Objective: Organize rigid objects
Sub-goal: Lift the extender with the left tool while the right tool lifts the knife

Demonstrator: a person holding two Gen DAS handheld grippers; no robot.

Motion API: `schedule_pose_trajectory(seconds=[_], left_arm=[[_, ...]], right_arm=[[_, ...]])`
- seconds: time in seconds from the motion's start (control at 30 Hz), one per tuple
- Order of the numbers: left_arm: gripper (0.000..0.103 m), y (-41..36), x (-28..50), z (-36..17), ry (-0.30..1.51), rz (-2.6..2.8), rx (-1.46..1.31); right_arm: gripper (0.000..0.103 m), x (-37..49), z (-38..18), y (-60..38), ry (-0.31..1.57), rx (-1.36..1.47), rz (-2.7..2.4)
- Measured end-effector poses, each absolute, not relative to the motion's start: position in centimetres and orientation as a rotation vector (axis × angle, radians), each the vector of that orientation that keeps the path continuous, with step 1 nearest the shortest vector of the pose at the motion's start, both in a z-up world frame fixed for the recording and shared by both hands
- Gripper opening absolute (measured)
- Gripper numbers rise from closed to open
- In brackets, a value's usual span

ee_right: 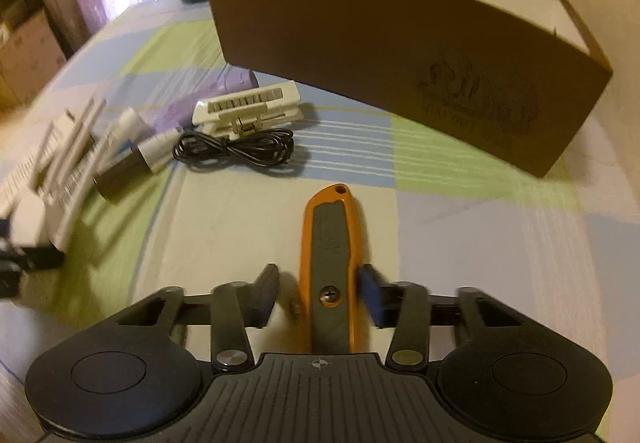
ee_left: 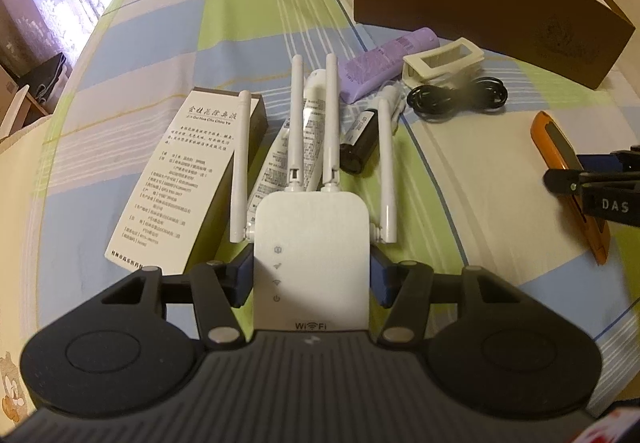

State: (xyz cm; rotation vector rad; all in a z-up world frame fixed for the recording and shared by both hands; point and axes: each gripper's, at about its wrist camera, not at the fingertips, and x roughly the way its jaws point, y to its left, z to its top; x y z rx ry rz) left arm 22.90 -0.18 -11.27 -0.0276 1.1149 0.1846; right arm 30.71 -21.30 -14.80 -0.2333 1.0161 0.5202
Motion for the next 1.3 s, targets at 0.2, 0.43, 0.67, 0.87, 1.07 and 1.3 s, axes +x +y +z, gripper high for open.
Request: schedule_pose_trajectory(seconds=[0.2, 0.43, 0.67, 0.87, 1.07, 1.3], left_arm=[[0.052, -0.4, 22.7, -11.2, 1.101, 0.177, -0.014], [0.051, -0.7, 22.2, -10.2, 1.08, 0.159, -0.013], [0.051, -1.2, 22.3, -8.5, 1.042, 0.137, 0.0], [0.051, -1.7, 23.0, -7.1, 0.998, 0.115, 0.02], [0.051, -2.2, 23.7, -6.1, 0.968, 0.085, 0.043], [0.051, -2.9, 24.6, -5.2, 0.936, 0.04, 0.075]], right_arm=[[0.03, 30.7, -14.8, -21.6, 1.005, -0.235, 0.539], [0.029, 30.0, -14.2, -22.3, 1.017, -0.192, 0.55], [0.028, 29.7, -12.7, -22.9, 0.995, -0.132, 0.55], [0.028, 29.4, -11.4, -23.4, 0.945, -0.081, 0.546], [0.028, 29.0, -10.4, -24.1, 0.89, -0.022, 0.531], [0.027, 28.4, -9.0, -24.6, 0.827, 0.019, 0.508]])
